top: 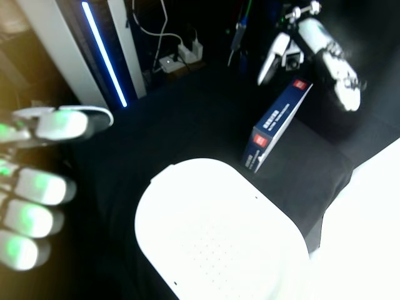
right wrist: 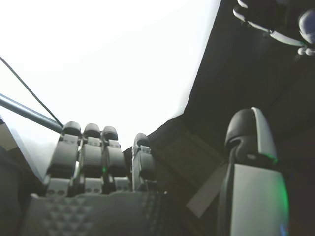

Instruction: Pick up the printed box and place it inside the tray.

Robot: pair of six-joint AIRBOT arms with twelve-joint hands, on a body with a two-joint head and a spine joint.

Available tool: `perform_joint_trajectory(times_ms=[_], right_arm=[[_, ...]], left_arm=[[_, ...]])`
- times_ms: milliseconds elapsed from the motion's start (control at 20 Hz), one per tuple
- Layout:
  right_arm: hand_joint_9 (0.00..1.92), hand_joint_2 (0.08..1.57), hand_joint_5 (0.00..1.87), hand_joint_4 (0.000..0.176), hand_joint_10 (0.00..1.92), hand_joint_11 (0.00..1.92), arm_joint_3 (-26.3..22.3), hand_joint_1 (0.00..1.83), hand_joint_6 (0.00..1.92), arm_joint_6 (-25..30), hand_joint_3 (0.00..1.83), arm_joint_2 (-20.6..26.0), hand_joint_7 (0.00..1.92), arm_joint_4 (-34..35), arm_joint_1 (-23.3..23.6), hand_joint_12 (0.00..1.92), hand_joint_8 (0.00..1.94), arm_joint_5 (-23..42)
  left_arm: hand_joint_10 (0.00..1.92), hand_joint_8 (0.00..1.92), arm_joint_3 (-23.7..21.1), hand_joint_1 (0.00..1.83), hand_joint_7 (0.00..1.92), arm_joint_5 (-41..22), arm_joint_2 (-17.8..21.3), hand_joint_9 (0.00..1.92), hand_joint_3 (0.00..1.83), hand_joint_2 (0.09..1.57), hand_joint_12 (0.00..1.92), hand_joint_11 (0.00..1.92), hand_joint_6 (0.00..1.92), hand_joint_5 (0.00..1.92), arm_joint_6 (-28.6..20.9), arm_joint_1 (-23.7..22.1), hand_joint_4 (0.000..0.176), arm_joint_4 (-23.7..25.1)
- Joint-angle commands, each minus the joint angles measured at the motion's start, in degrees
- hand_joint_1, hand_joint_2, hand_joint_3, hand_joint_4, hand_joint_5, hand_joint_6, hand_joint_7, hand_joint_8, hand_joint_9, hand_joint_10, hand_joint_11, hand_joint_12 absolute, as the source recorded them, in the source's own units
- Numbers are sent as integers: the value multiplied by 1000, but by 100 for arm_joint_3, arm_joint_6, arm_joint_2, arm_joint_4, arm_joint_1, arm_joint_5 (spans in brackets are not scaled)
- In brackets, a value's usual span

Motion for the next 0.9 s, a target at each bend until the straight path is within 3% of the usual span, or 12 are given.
perform_joint_trajectory(times_ms=[0,50,150,250,350,400,500,550,600,650,700,850], right_arm=[[0,794,25,176,0,0,38,747,3,23,0,52,0,105,26,0,0,662],[0,791,21,176,0,0,40,742,2,23,0,52,0,68,26,0,0,662],[0,800,43,176,0,0,46,762,9,23,0,51,0,10,26,0,0,662],[0,803,50,176,0,0,45,760,8,23,0,49,0,5,26,0,0,662],[0,800,31,176,0,0,46,748,1,23,0,39,1,7,26,0,0,662],[0,800,17,176,0,0,46,748,0,23,0,29,0,7,26,0,0,662],[0,808,14,176,0,0,60,745,2,23,1,-3,0,7,26,0,0,662],[0,801,24,176,0,0,75,734,6,23,0,-27,17,7,26,0,6,662],[0,795,37,176,0,0,83,739,10,23,0,-38,39,8,26,0,15,662],[0,805,32,173,0,0,91,732,7,23,0,-50,37,9,26,0,12,662],[0,803,42,161,0,0,94,733,10,23,0,-54,40,9,26,0,12,662],[54,826,217,100,7,0,90,741,12,23,4,-56,132,7,26,0,7,662]], left_arm=[[6,4,69,407,195,-333,-19,181,0,815,591,0,0,35,-24,-90,0,24],[13,6,128,414,203,-146,-71,200,0,814,599,0,5,48,-23,-163,0,143],[9,3,222,360,201,293,-132,201,0,798,605,0,1,42,-23,-240,44,359],[3,1,281,387,202,555,-165,197,0,751,580,0,4,54,-22,-269,52,486],[2,0,354,470,201,757,-223,196,0,702,580,0,2,59,-21,-268,32,530],[2,1,365,498,202,793,-240,201,0,698,607,0,1,61,-21,-268,9,552],[15,3,365,674,311,793,-269,348,2,754,895,14,1,133,-20,-266,0,608],[98,36,327,942,603,750,-279,699,8,879,1078,278,19,355,-20,-265,0,689],[127,62,302,1116,946,712,-283,996,8,953,1133,581,67,752,-20,-265,0,741],[125,399,272,1250,1249,682,-295,1259,2,1018,1107,895,659,967,-20,-266,0,800],[544,365,249,1382,1310,638,-300,1315,1,997,1022,1091,626,1057,-20,-265,0,831],[356,643,239,1285,1260,594,-317,1429,0,1043,1123,1211,780,1032,-22,-258,0,819]])
